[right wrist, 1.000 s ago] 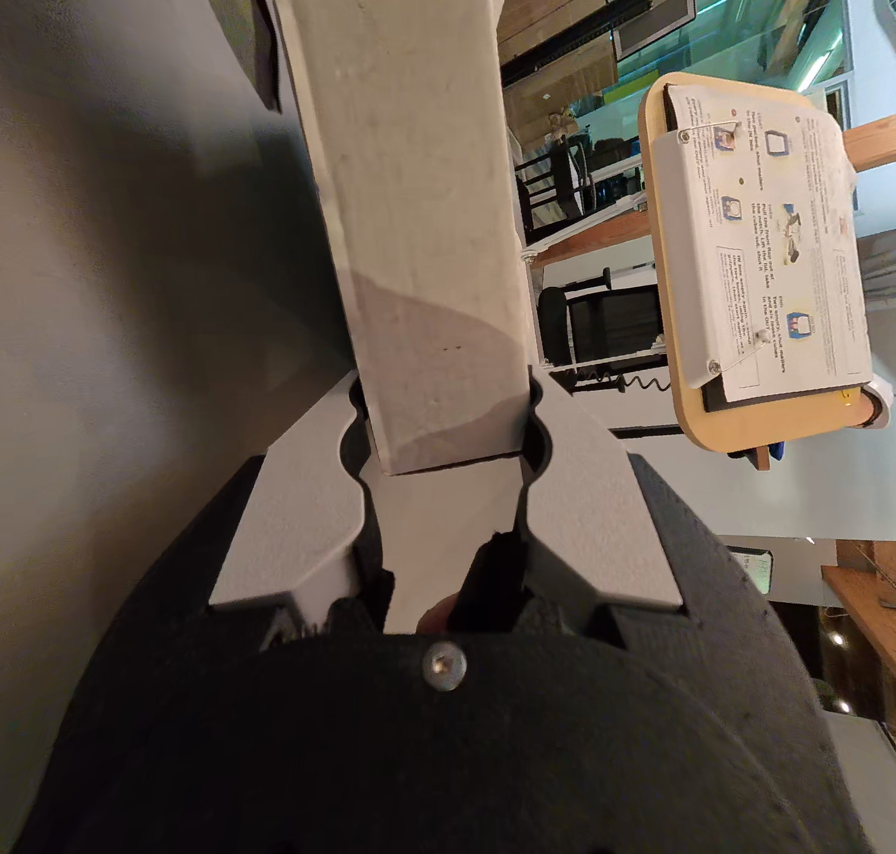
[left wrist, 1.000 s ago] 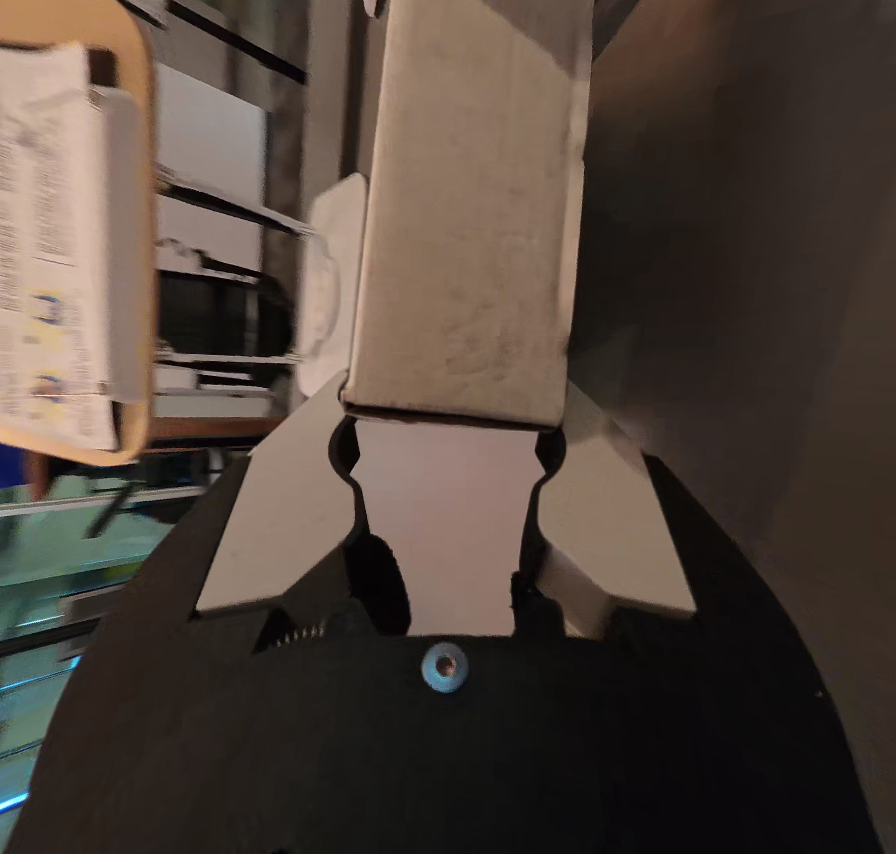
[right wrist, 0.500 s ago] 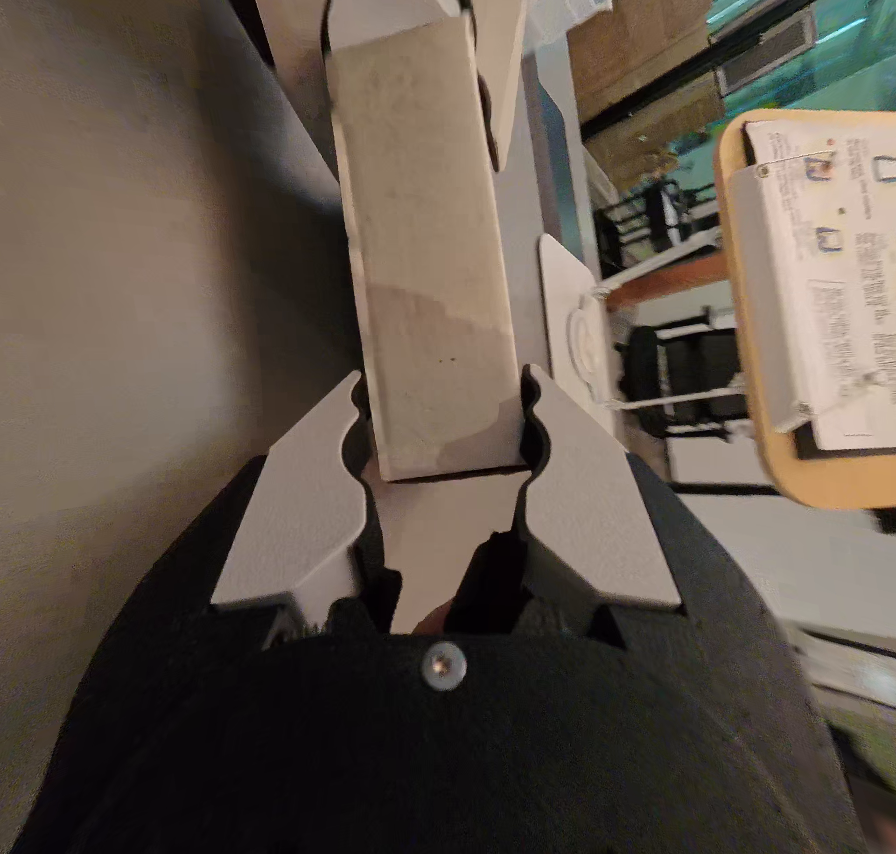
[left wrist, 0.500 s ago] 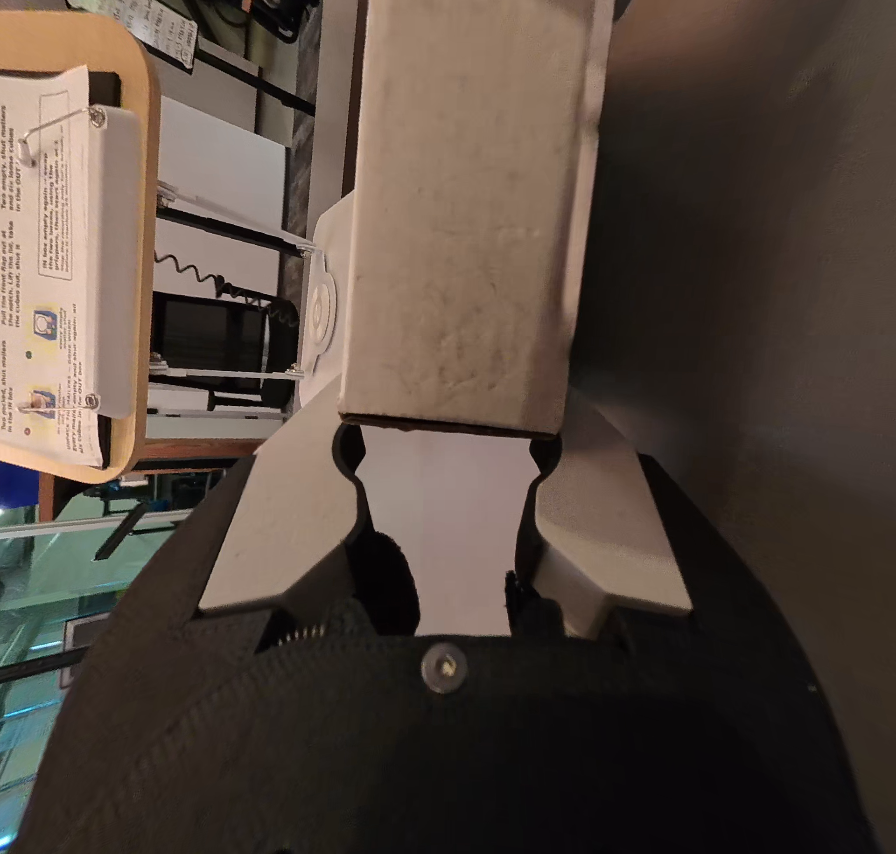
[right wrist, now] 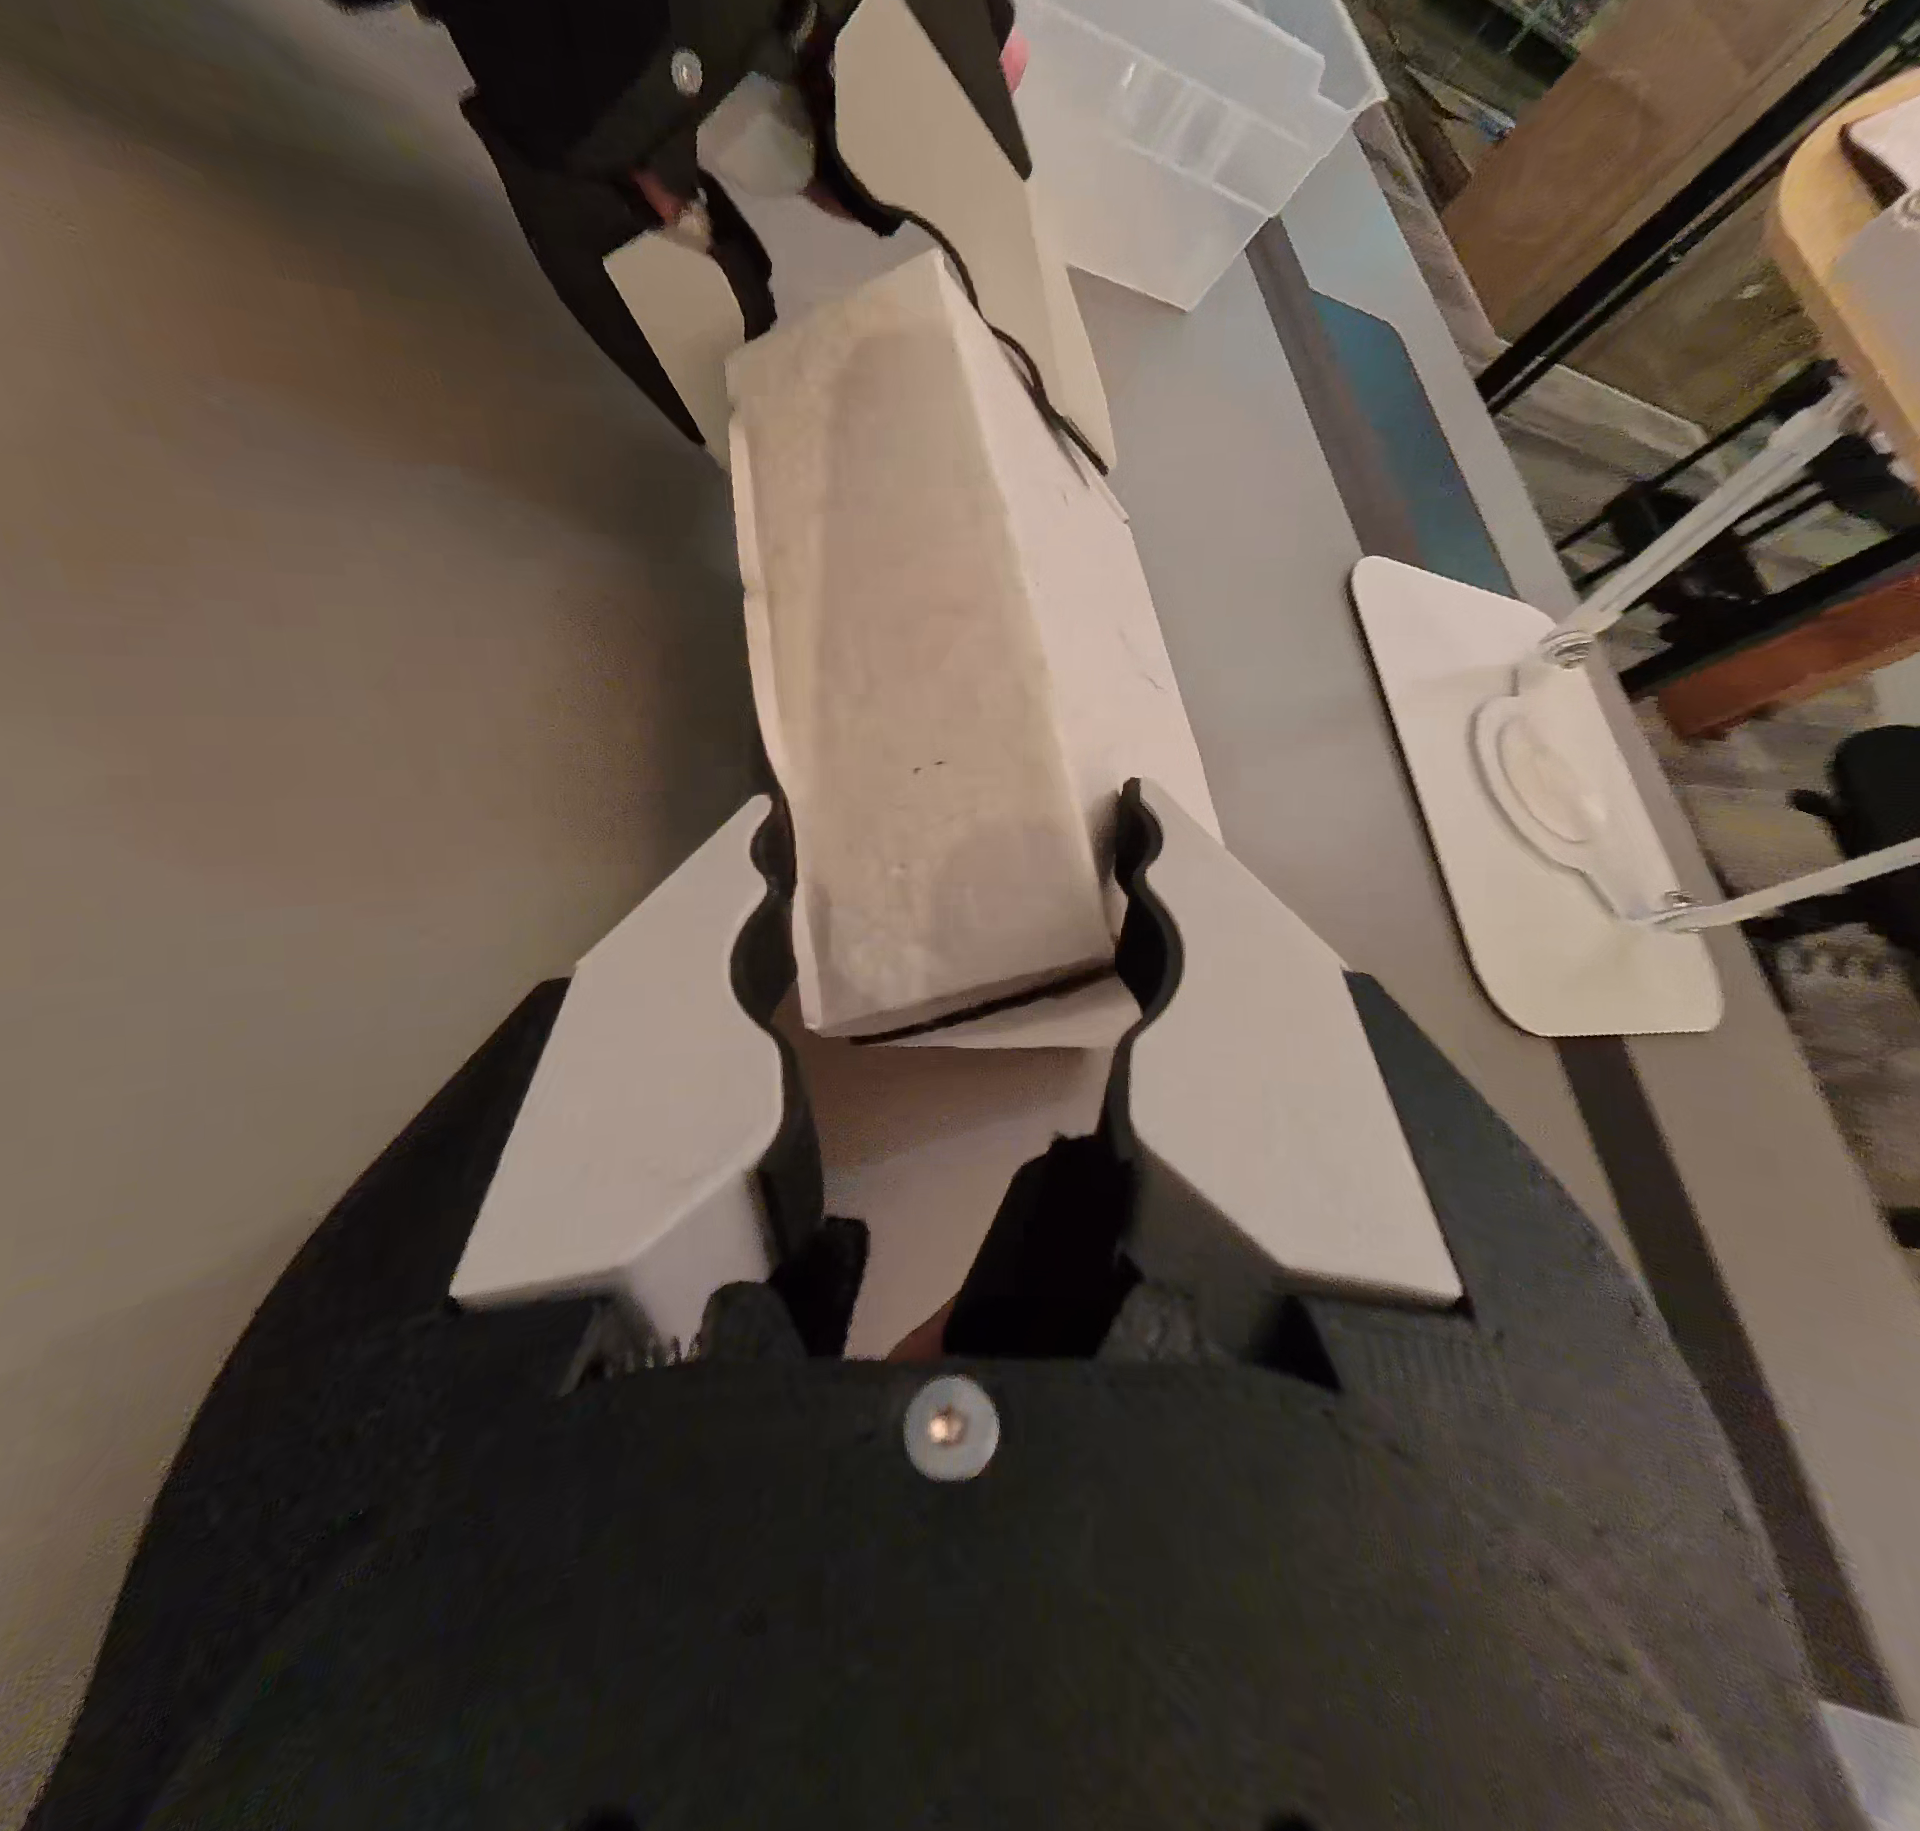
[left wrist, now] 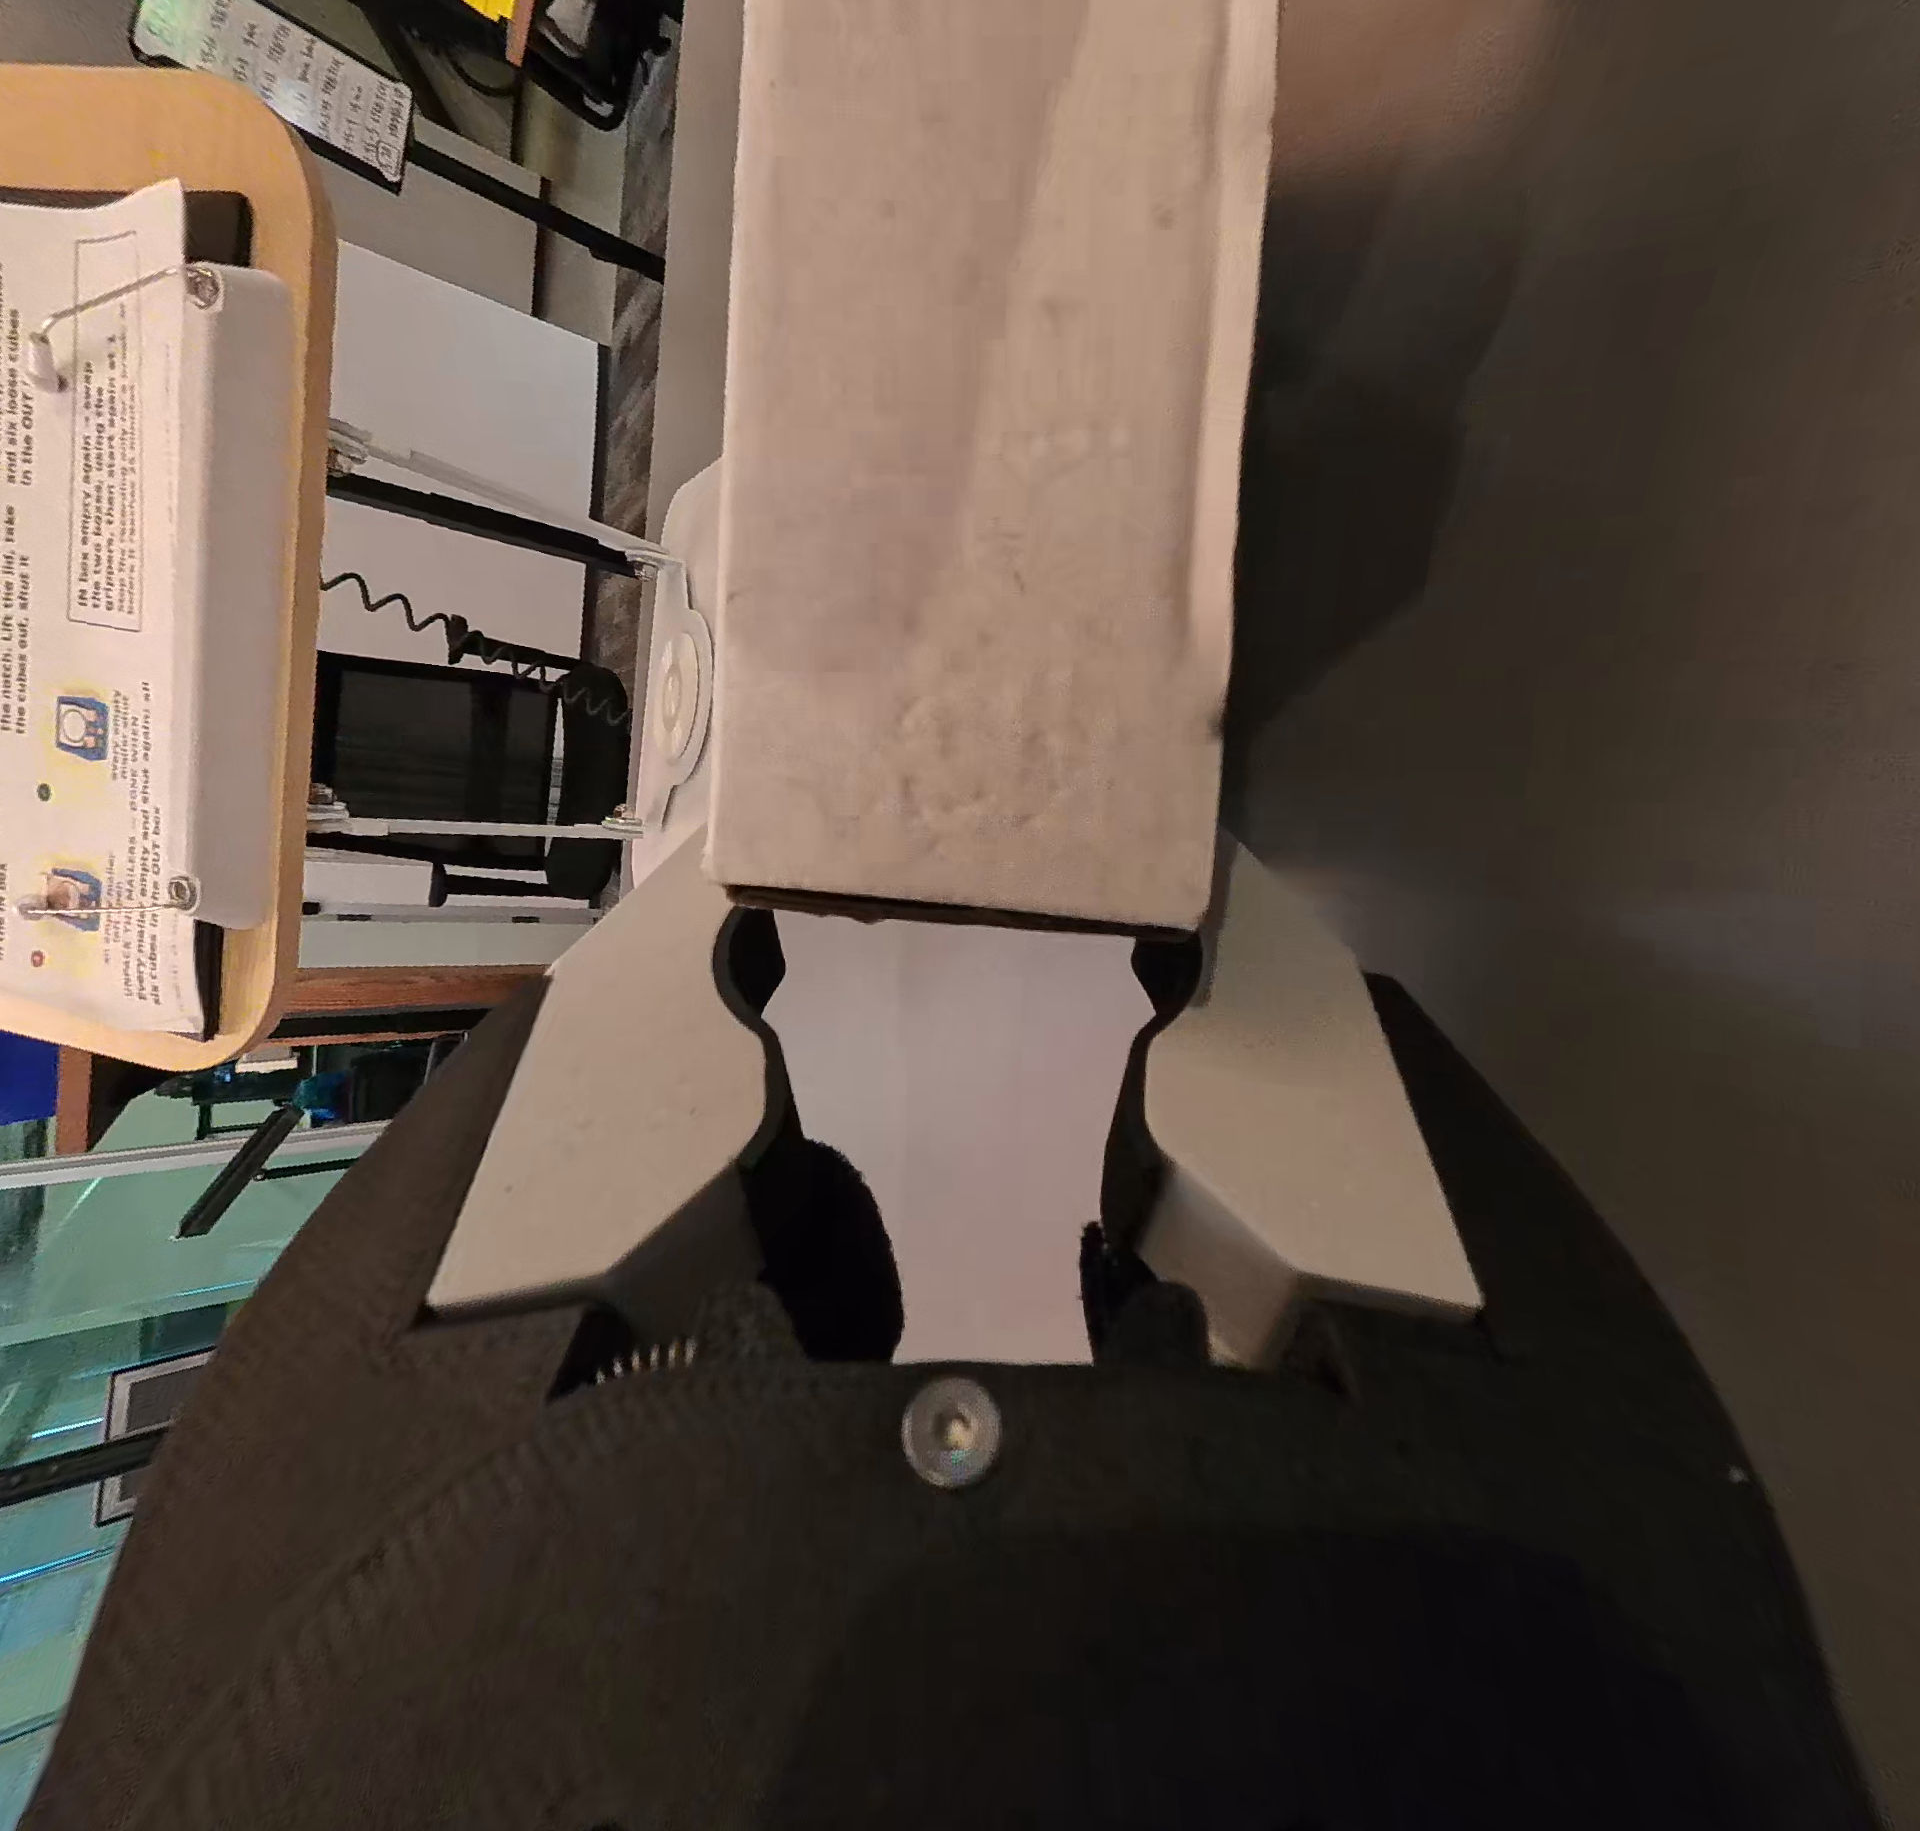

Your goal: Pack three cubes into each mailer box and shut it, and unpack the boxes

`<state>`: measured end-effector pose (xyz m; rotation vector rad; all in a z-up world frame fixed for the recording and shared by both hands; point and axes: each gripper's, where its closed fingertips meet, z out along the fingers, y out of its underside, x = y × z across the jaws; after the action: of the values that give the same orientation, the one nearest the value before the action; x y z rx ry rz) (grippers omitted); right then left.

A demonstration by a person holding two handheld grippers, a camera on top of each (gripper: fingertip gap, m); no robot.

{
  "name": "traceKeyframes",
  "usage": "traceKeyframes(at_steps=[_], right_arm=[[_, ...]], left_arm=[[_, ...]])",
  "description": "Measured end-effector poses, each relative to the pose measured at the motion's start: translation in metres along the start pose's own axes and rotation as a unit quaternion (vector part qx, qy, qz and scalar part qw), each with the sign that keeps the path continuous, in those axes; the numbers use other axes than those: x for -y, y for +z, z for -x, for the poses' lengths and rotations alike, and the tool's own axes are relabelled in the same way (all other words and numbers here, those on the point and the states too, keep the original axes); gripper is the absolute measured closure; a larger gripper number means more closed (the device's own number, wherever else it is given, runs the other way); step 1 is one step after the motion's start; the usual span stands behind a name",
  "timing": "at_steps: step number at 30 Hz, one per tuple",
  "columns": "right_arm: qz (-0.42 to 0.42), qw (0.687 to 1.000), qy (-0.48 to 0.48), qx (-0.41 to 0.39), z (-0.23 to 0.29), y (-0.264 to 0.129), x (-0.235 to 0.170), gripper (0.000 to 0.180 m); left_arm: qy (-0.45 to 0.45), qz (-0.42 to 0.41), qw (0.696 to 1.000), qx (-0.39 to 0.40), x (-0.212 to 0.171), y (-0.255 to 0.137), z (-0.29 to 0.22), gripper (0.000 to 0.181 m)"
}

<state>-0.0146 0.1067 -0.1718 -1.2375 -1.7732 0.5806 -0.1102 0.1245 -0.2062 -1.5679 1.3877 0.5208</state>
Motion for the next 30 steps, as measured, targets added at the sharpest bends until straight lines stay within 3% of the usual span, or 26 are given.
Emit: traceKeyframes(at_steps=[12, 13, 15, 16, 18, 20, 24, 30], right_arm=[[-0.078, 0.976, 0.163, 0.120, 0.005, -0.013, 0.016, 0.110], [-0.105, 0.969, 0.176, 0.135, 0.005, -0.018, 0.025, 0.117], [-0.164, 0.957, 0.200, 0.129, -0.008, -0.032, 0.044, 0.168], [-0.147, 0.966, 0.188, 0.099, -0.015, -0.030, 0.040, 0.176], [-0.116, 0.978, 0.160, 0.065, -0.019, -0.024, 0.032, 0.175], [-0.077, 0.989, 0.126, 0.019, -0.023, -0.016, 0.023, 0.160], [-0.073, 0.995, 0.061, -0.006, -0.019, -0.017, 0.030, 0.176], [-0.083, 0.992, 0.088, 0.029, -0.006, -0.019, 0.030, 0.179]], left_arm=[[0.013, -0.007, 1.000, 0.024, 0.003, 0.000, -0.002, 0.114], [0.015, -0.006, 1.000, 0.027, 0.003, 0.001, -0.002, 0.114], [0.030, -0.006, 0.999, 0.036, 0.005, 0.004, -0.002, 0.114], [0.037, -0.006, 0.998, 0.041, 0.005, 0.005, -0.003, 0.114], [0.031, -0.008, 0.999, 0.043, 0.006, 0.005, -0.003, 0.114], [0.035, -0.007, 0.998, 0.045, 0.006, 0.005, -0.003, 0.114], [0.030, -0.015, 0.998, 0.044, 0.006, 0.005, -0.002, 0.113], [0.038, -0.028, 0.997, 0.056, 0.008, 0.002, -0.005, 0.112]])
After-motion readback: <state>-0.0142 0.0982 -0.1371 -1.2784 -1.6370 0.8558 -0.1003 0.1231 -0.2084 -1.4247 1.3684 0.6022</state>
